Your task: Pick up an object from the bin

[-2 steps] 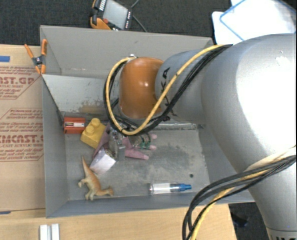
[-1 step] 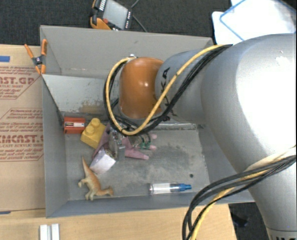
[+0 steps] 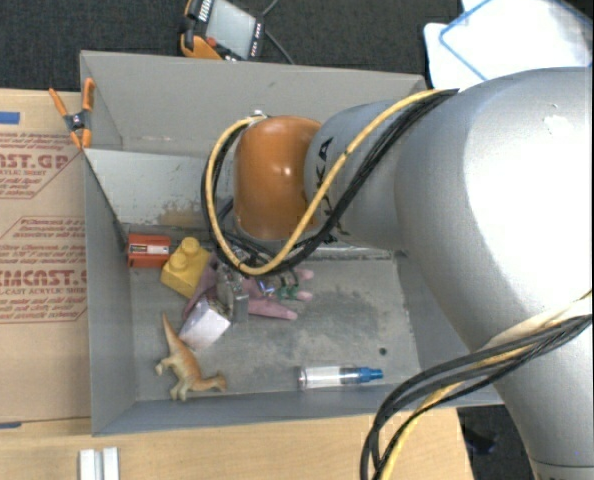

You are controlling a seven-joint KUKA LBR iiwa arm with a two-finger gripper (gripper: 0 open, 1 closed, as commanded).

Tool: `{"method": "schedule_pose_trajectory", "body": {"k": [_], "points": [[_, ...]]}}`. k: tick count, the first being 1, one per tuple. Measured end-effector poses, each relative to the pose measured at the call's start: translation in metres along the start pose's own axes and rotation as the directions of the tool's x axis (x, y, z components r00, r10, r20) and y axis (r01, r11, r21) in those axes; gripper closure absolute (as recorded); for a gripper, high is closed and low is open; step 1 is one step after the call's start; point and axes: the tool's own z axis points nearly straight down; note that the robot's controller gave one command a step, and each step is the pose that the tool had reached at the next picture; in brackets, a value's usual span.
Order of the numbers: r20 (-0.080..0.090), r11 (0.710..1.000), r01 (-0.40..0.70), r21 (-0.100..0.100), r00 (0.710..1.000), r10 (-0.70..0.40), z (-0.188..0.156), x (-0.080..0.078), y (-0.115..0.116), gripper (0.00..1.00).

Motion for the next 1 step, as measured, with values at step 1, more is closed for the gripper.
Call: {"method": "schedule_pose_trajectory", "body": {"k": [1], "points": [[-0.004,1.000,0.004,0.001,1.000,-0.004,0.0000,-0.0015,0.0000,1.00]]}}
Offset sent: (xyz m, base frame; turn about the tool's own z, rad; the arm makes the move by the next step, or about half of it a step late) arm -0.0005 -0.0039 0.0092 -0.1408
